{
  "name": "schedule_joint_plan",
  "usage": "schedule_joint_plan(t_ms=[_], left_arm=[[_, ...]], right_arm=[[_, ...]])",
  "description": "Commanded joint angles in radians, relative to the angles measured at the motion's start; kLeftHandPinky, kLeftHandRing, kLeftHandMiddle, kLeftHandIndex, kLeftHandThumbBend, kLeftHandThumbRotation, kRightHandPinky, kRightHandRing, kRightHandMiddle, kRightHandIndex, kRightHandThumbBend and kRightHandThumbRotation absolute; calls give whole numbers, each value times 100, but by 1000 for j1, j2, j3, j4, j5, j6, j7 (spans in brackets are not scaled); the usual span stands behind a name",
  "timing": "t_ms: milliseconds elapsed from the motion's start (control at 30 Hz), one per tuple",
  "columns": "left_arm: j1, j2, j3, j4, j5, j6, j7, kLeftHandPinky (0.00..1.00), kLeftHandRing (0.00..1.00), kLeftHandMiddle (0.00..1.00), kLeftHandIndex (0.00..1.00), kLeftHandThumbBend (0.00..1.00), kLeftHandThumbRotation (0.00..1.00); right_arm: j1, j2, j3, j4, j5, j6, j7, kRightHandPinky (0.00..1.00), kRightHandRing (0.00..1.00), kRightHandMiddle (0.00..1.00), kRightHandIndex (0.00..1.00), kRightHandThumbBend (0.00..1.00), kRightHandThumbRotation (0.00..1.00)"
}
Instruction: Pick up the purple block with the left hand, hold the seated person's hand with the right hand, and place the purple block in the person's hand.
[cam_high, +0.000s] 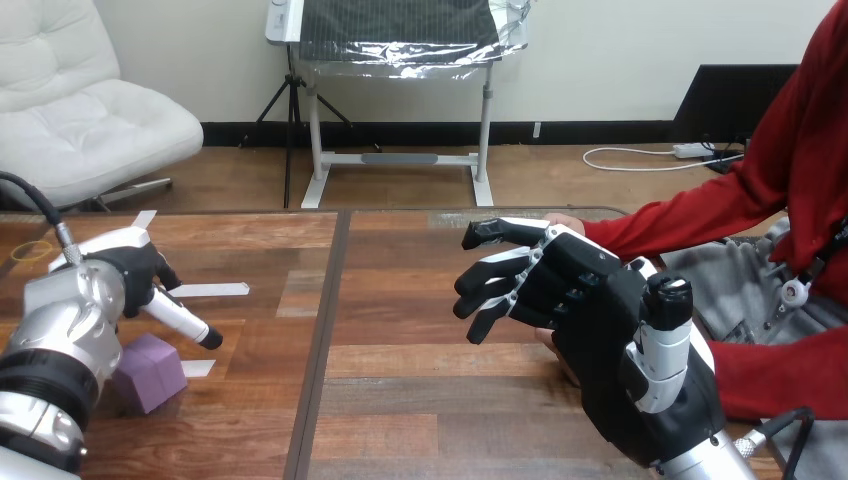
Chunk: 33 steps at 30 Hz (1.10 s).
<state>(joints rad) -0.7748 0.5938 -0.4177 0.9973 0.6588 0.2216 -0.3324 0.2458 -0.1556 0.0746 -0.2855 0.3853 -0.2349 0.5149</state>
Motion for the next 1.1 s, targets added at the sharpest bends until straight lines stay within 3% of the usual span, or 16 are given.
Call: schedule_joint_plan(t_ms=[0,1067], left_arm=[[-4,7,-2,-13,-3,-9,6,62,82,84,84,85,34],[35,18,9,-43,-11,-4,-17,77,89,90,90,85,35]], right_arm=[[-50,7,-11,-18,5,-20,-2,42,55,59,69,94,100],[-59,11,-10,-9,0,-19,-7,42,55,59,69,94,100]])
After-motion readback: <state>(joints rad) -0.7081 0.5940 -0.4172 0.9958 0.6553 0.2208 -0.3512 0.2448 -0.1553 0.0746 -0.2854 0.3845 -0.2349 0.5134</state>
